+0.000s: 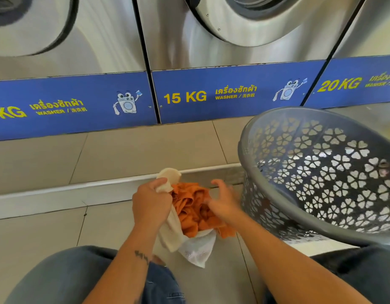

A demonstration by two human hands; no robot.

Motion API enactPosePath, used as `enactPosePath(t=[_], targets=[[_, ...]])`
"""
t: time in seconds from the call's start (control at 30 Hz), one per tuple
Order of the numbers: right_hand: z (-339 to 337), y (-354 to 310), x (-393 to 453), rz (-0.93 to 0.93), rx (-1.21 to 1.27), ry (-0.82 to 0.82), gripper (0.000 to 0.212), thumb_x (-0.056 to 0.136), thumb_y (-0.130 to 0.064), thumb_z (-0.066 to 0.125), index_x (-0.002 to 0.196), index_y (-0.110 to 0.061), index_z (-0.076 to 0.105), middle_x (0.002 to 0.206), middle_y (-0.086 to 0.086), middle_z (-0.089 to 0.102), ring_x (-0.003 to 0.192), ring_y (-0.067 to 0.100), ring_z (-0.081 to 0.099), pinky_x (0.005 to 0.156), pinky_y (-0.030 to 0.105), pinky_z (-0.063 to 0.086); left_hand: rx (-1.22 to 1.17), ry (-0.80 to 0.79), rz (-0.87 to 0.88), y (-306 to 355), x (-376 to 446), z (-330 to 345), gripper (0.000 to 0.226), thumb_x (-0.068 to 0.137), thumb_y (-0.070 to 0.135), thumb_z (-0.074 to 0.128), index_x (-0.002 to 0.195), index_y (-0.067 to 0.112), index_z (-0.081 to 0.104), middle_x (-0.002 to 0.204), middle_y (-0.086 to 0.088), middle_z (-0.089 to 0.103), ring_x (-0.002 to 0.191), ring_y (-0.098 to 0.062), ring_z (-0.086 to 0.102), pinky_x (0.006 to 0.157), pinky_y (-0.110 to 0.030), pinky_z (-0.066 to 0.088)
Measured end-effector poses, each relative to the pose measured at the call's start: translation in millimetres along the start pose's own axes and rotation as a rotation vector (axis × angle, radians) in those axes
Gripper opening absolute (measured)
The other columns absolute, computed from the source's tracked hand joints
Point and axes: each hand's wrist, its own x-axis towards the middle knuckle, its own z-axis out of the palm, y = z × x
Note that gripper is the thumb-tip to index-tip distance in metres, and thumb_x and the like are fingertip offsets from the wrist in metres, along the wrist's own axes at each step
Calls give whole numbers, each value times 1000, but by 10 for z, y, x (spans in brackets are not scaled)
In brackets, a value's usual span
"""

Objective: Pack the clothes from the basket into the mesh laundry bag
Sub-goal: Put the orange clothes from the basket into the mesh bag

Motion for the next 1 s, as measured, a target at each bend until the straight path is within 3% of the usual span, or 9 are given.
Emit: enactPosePath(t=[0.1, 0.17, 0.23, 0.3, 0.5, 0.6, 0.7, 0.9, 1.0], targets=[[-72, 251, -9, 315, 248, -182, 86, 84, -37, 74, 154, -36, 23, 150, 8, 47, 121, 28, 55, 87, 40, 54, 33, 2, 29, 20, -17, 50, 47, 81, 2, 56, 115, 32, 69, 102, 2, 58, 82, -19, 62, 68, -32, 54], [-54, 325, -21, 373, 367, -336, 68, 88, -29, 70, 147, -33, 37, 141, 9, 59, 112, 30, 61, 88, 51, 57, 35, -6, 50, 10, -18, 83, 44, 82, 4, 57, 114, 31, 70, 104, 2, 61, 84, -18, 61, 73, -34, 56], [55, 284, 17, 269, 273, -297, 38, 82, -15, 63, 118, -28, 63, 112, 9, 73, 97, 29, 70, 91, 58, 57, 33, -5, 61, 3, -1, 104, 37, 85, 8, 60, 111, 30, 72, 105, 1, 65, 83, -16, 62, 73, -34, 57], [160, 131, 57, 152, 170, -164, 34, 78, -13, 53, 102, -30, 69, 97, 3, 75, 90, 24, 71, 90, 49, 60, 36, 11, 65, -11, 18, 110, 27, 88, 14, 60, 106, 29, 73, 97, 2, 68, 77, -12, 62, 69, -32, 56], [248, -102, 195, -59, -204, -209, 78, 72, -24, 50, 143, -53, 40, 141, -2, 47, 131, 36, 43, 111, 47, 39, 41, 43, 102, -18, 42, 151, 14, 93, 22, 58, 89, 33, 66, 77, 13, 60, 71, -6, 58, 62, -28, 49], [256, -113, 239, -124, -188, -186, 44, 68, -20, 47, 99, -40, 71, 102, -7, 71, 104, 26, 61, 95, 48, 53, 44, 63, 98, -39, 70, 182, 11, 94, 25, 57, 88, 33, 61, 76, 13, 58, 70, -6, 57, 62, -28, 48], [219, -229, 73, -240, -30, -105, 28, 68, -12, 50, 75, -26, 74, 79, -7, 74, 83, 18, 68, 80, 43, 59, 8, 89, 68, -59, 100, 181, 10, 94, 27, 56, 89, 31, 64, 76, 14, 59, 71, -8, 58, 60, -28, 47], [350, -397, -300, -457, 77, -210, 45, 79, 5, 52, 98, -25, 78, 103, -4, 72, 88, 15, 67, 72, 22, 55, -260, 126, -46, -39, 139, 78, 16, 91, 22, 58, 96, 25, 73, 90, 6, 69, 84, -14, 63, 71, -27, 45], [544, -205, -345, -430, -7, -400, 40, 88, 4, 50, 112, -19, 71, 111, 7, 69, 91, 25, 67, 74, 30, 58, -300, 86, -30, -33, 111, 50, 17, 92, 23, 57, 94, 26, 74, 90, 5, 70, 85, -14, 64, 73, -31, 50]])
